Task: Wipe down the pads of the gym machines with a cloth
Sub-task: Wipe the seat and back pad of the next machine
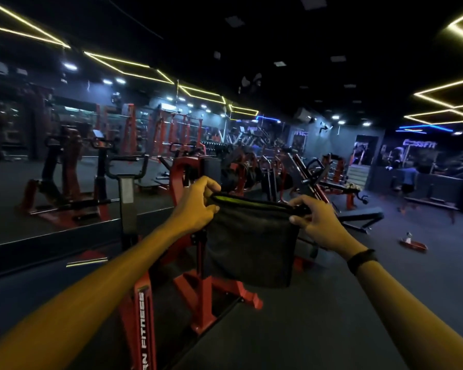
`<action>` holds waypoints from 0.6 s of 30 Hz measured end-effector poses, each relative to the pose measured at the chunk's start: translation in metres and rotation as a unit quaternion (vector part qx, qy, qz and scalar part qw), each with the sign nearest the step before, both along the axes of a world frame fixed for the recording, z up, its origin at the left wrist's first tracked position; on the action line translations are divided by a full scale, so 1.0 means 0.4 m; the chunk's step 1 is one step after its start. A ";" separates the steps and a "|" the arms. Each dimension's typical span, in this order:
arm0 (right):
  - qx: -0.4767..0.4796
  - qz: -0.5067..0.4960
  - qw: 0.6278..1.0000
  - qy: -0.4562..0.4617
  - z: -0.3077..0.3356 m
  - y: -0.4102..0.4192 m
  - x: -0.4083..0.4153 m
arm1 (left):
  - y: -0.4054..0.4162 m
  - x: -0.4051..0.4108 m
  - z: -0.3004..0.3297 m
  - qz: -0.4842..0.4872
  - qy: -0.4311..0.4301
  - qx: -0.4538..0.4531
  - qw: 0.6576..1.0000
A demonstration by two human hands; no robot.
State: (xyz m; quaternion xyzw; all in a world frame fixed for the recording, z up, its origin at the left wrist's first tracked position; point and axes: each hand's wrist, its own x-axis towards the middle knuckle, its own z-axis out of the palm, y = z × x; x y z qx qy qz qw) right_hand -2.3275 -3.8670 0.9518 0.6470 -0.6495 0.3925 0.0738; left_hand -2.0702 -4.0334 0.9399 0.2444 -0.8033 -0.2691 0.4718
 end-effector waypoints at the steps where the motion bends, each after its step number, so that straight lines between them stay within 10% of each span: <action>1: 0.003 -0.002 1.000 -0.005 -0.013 -0.034 -0.035 | -0.038 -0.036 -0.018 -0.006 -0.007 0.002 1.000; 18: -0.051 0.011 0.998 -0.027 0.015 -0.724 -0.626 | -0.634 -0.575 -0.012 0.111 -0.047 -0.041 0.992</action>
